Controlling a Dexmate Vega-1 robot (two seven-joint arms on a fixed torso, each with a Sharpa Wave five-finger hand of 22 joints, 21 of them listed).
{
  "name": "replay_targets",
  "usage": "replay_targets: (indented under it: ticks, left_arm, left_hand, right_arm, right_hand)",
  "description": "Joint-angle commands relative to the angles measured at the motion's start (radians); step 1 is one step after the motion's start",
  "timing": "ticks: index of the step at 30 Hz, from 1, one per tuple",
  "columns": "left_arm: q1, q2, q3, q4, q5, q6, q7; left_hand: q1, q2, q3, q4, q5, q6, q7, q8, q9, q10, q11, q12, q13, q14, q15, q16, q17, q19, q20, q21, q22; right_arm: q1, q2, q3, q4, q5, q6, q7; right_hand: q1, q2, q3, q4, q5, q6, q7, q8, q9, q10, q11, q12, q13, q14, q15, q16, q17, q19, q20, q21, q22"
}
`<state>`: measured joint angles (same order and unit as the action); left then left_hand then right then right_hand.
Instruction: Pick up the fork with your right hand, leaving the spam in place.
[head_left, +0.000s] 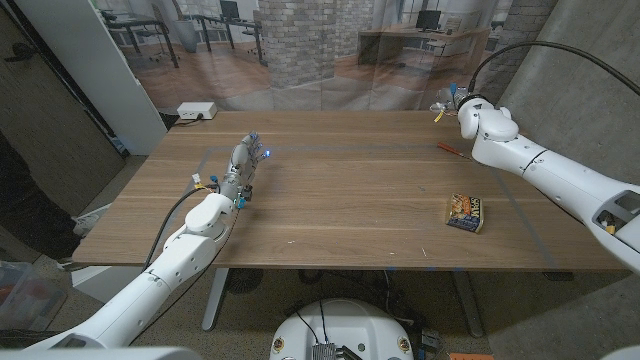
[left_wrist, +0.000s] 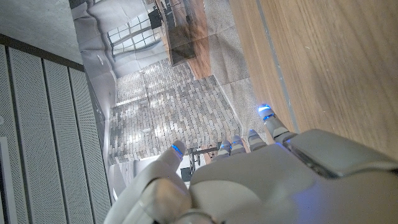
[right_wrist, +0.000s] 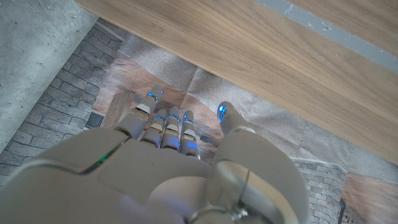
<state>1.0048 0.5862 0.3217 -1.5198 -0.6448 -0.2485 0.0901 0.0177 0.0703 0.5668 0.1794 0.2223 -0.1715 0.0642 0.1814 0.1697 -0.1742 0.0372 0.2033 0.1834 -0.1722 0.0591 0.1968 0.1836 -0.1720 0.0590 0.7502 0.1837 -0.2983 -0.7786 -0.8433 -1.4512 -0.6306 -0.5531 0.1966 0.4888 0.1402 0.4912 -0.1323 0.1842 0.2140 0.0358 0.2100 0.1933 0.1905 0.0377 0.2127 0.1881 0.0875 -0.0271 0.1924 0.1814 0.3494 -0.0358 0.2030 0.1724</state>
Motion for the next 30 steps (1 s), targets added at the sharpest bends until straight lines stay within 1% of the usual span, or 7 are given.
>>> replay_targets:
  ticks: [1, 4, 13, 22, 27, 30]
  left_arm:
    - [-0.010, -0.003, 0.003, 0.010, 0.003, 0.005, 0.003]
    - [-0.014, -0.006, 0.004, 0.015, 0.004, 0.005, 0.003]
    - [-0.032, -0.014, 0.012, 0.033, 0.004, 0.009, -0.005]
    - [-0.049, -0.020, 0.019, 0.049, 0.007, 0.013, -0.010]
    - [-0.057, -0.025, 0.023, 0.060, 0.007, 0.014, -0.014]
    - [-0.063, -0.030, 0.025, 0.071, 0.006, 0.013, -0.016]
  left_hand:
    - [-0.001, 0.098, -0.002, 0.000, 0.005, -0.117, 0.011, 0.001, 0.005, -0.112, 0.007, 0.001, 0.006, -0.161, 0.004, 0.002, 0.002, -0.161, 0.002, -0.001, 0.003]
    - [-0.001, 0.098, -0.002, 0.000, 0.005, -0.117, 0.011, 0.001, 0.005, -0.113, 0.006, 0.000, 0.006, -0.162, 0.004, 0.001, 0.002, -0.161, 0.002, -0.002, 0.003]
    - [-0.002, 0.098, -0.002, 0.000, 0.005, -0.118, 0.011, 0.001, 0.005, -0.114, 0.005, 0.000, 0.006, -0.162, 0.005, 0.001, 0.002, -0.162, 0.004, -0.003, 0.003]
    - [-0.002, 0.098, -0.002, 0.001, 0.005, -0.118, 0.010, 0.001, 0.005, -0.114, 0.006, 0.000, 0.006, -0.162, 0.005, 0.001, 0.002, -0.161, 0.003, -0.004, 0.003]
    - [-0.002, 0.098, -0.003, 0.001, 0.005, -0.119, 0.011, 0.001, 0.005, -0.114, 0.006, 0.000, 0.006, -0.163, 0.005, 0.001, 0.002, -0.161, 0.003, -0.005, 0.003]
    - [-0.002, 0.098, -0.003, 0.001, 0.006, -0.119, 0.010, 0.001, 0.006, -0.114, 0.006, 0.000, 0.006, -0.162, 0.004, 0.001, 0.002, -0.161, 0.002, -0.005, 0.003]
  right_arm:
    - [0.051, 0.026, -0.045, 0.068, -0.043, -0.005, 0.055]
    - [0.059, 0.030, -0.052, 0.082, -0.048, -0.002, 0.059]
    - [0.080, 0.041, -0.070, 0.125, -0.060, 0.000, 0.072]
    - [0.118, 0.053, -0.103, 0.176, -0.079, 0.001, 0.123]
    - [0.132, 0.055, -0.117, 0.196, -0.089, 0.006, 0.141]
    - [0.150, 0.063, -0.132, 0.217, -0.097, 0.009, 0.169]
  right_hand:
    - [-0.001, -0.015, -0.010, -0.001, -0.003, -0.004, 0.000, -0.008, 0.002, 0.002, 0.003, -0.002, 0.005, 0.004, 0.003, -0.004, 0.001, 0.007, 0.002, -0.002, 0.000]
    - [-0.007, -0.026, -0.022, 0.000, 0.000, -0.017, 0.002, -0.013, 0.002, -0.005, 0.005, -0.004, 0.006, 0.000, 0.005, -0.006, 0.001, 0.006, 0.004, -0.003, 0.000]
    - [-0.004, -0.033, -0.028, -0.005, 0.004, -0.017, 0.003, -0.012, 0.002, -0.006, 0.004, -0.005, 0.006, 0.002, 0.006, -0.005, -0.001, 0.009, 0.005, -0.003, 0.000]
    - [0.013, -0.041, -0.029, -0.018, 0.011, -0.014, 0.006, -0.010, 0.002, -0.003, 0.004, -0.004, 0.006, 0.011, 0.005, -0.004, -0.003, 0.015, 0.008, -0.002, -0.001]
    - [0.029, -0.059, -0.035, -0.031, 0.017, -0.004, 0.006, -0.005, 0.003, 0.014, 0.003, 0.001, 0.006, 0.029, 0.003, 0.000, -0.004, 0.029, 0.009, 0.001, 0.000]
    - [0.038, -0.068, -0.039, -0.035, 0.020, 0.007, 0.008, 0.000, 0.003, 0.027, 0.006, 0.005, 0.006, 0.039, 0.003, 0.001, -0.005, 0.037, 0.012, 0.002, 0.000]
